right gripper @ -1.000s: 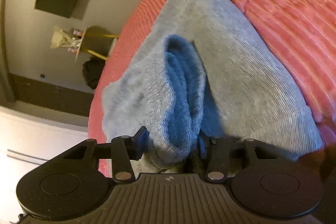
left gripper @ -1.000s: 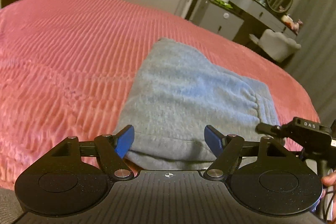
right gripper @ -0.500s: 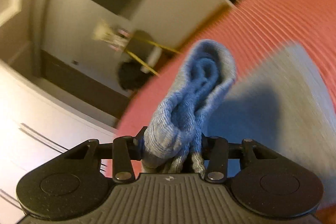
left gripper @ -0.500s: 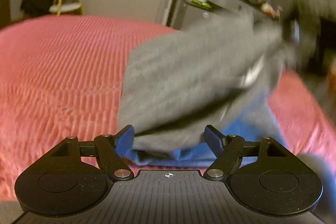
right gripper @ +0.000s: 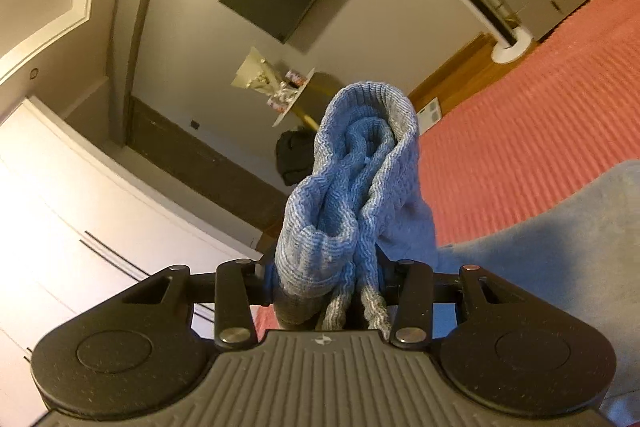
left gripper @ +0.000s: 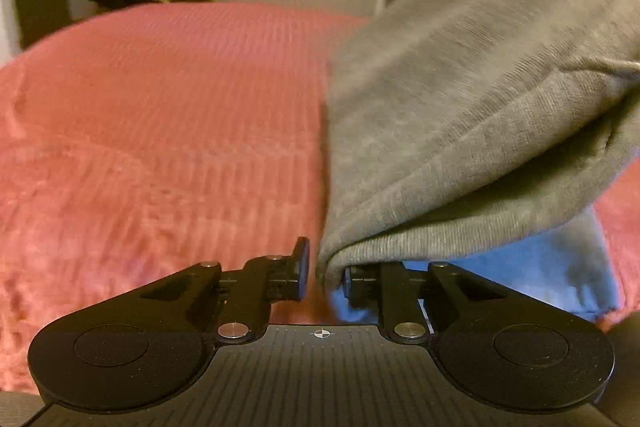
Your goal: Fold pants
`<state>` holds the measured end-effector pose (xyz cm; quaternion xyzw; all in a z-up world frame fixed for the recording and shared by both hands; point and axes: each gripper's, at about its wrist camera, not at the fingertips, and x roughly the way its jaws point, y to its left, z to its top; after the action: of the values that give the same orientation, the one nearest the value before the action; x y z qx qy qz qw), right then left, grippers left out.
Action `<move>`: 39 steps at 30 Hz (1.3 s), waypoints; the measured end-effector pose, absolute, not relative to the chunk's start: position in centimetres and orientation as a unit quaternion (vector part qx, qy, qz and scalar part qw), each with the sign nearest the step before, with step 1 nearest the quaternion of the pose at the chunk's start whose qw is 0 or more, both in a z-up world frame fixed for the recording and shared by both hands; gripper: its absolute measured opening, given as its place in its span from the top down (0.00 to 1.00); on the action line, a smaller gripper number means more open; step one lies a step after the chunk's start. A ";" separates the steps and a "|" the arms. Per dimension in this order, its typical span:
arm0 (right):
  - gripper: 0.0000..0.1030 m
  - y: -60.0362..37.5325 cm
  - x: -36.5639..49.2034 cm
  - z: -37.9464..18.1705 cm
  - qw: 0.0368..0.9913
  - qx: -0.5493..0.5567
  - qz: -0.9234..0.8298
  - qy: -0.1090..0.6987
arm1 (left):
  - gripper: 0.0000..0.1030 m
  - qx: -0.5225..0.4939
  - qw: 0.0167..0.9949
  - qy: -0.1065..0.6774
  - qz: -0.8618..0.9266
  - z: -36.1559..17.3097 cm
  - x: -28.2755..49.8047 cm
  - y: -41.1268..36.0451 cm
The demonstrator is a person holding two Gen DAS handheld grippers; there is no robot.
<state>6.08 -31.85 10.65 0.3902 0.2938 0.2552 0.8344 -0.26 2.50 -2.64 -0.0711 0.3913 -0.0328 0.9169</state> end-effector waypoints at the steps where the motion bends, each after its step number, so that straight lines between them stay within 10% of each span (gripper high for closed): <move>1: 0.59 -32.3 6.0 10.4 0.837 0.388 0.249 0.295 | 0.82 -0.077 0.913 0.400 -0.036 -2.9 -0.1 2.7; 9: 0.57 -37.3 5.2 1.8 0.858 0.353 0.147 0.343 | 0.61 -0.057 0.899 0.433 -0.037 -4.0 0.1 2.0; 16: 0.24 -41.3 2.7 -6.5 0.797 0.442 0.071 0.405 | 0.55 -0.048 0.908 0.415 -0.044 -3.1 -1.1 1.7; 23: 0.16 -42.3 3.1 -8.3 0.771 0.476 0.103 0.410 | 0.44 -0.032 0.905 0.423 -0.033 -3.4 -0.5 1.1; 26: 0.27 -41.9 4.2 -8.9 0.768 0.477 0.109 0.414 | 0.42 -0.034 0.903 0.427 -0.025 -3.5 -0.3 1.1; 28: 0.57 -41.1 4.6 -8.5 0.782 0.449 0.100 0.420 | 0.42 -0.028 0.904 0.427 -0.023 -3.5 -0.4 0.9; 36: 0.43 -40.1 4.4 -8.3 0.786 0.452 0.106 0.409 | 0.42 -0.033 0.899 0.437 -0.021 -3.8 0.0 1.0; 39: 0.57 -39.6 4.7 -7.7 0.794 0.433 0.095 0.416 | 0.42 -0.035 0.898 0.438 -0.021 -3.9 0.0 1.0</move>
<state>4.66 -39.62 -7.75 0.4334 0.4158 0.0952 0.7938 -0.02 0.99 -3.85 -0.0355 0.4385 -0.0206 0.8978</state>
